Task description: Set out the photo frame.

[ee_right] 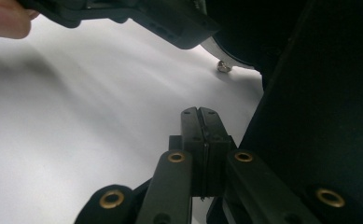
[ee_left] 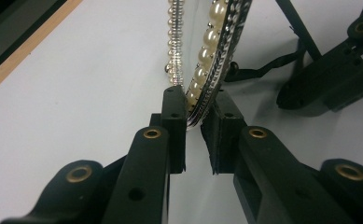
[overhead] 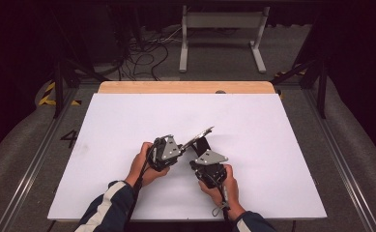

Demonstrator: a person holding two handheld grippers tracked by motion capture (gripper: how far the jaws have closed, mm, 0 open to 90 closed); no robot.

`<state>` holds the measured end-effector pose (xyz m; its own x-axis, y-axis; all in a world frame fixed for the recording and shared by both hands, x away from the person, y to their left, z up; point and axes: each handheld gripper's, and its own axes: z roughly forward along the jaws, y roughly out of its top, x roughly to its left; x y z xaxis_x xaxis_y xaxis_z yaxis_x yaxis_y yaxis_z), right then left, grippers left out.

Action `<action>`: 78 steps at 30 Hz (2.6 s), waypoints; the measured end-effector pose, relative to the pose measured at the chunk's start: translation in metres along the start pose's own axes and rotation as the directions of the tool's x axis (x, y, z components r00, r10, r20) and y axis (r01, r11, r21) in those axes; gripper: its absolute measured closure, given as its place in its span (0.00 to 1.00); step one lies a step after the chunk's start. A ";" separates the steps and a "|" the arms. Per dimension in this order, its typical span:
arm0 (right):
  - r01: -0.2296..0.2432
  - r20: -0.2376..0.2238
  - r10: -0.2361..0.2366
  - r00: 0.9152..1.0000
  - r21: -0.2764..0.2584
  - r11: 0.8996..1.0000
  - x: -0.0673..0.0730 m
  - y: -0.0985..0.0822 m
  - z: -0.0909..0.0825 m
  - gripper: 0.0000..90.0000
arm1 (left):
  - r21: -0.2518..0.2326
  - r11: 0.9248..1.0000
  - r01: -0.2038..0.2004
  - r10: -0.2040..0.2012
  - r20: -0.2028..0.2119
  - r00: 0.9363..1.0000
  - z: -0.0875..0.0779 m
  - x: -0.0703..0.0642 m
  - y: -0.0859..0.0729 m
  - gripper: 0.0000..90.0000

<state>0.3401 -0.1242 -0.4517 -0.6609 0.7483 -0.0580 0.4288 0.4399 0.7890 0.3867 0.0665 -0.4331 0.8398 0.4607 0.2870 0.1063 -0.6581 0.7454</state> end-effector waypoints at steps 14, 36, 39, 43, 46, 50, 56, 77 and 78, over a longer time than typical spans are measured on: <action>-0.036 -0.011 0.036 0.999 0.013 0.999 -0.020 -0.006 -0.001 1.00 | -0.015 1.000 0.000 0.000 0.009 1.000 0.003 -0.002 0.003 0.88; -0.064 0.006 0.064 0.998 0.001 0.998 -0.052 -0.011 -0.005 1.00 | -0.043 0.999 0.004 -0.003 0.032 0.999 0.012 -0.013 0.014 0.84; -0.065 0.004 0.065 0.998 0.002 0.998 -0.054 -0.011 -0.005 1.00 | -0.045 0.999 0.007 -0.005 0.037 0.999 0.013 -0.013 0.014 0.84; -0.064 0.001 0.064 0.998 0.004 0.998 -0.055 -0.011 -0.005 1.00 | -0.045 0.999 0.013 -0.011 0.039 0.999 0.013 -0.013 0.015 0.84; -0.061 -0.001 0.061 0.998 0.005 0.998 -0.056 -0.011 -0.005 1.00 | -0.048 0.999 0.021 -0.019 0.044 0.999 0.013 -0.013 0.014 0.84; -0.061 -0.011 0.061 0.998 0.006 0.998 -0.058 -0.011 -0.006 1.00 | -0.047 0.999 0.021 -0.019 0.044 0.999 0.013 -0.014 0.014 0.84; -0.066 -0.008 0.066 0.998 0.005 0.998 -0.061 -0.012 -0.006 1.00 | -0.055 0.998 0.016 -0.013 0.049 0.999 0.013 -0.015 0.016 0.84; -0.109 0.004 0.109 0.994 0.021 0.994 -0.075 -0.014 -0.005 1.00 | -0.073 0.997 0.041 -0.037 0.067 0.997 0.022 -0.018 0.022 0.81; -0.117 0.002 0.117 0.993 0.021 0.993 -0.076 -0.015 -0.004 1.00 | -0.073 0.997 0.038 -0.034 0.067 0.997 0.022 -0.018 0.022 0.80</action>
<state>0.3818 -0.1897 -0.4565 -0.6048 0.7957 0.0331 0.5160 0.3598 0.7773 0.3854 0.0306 -0.4351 0.8697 0.4415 0.2208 0.0992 -0.5944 0.7980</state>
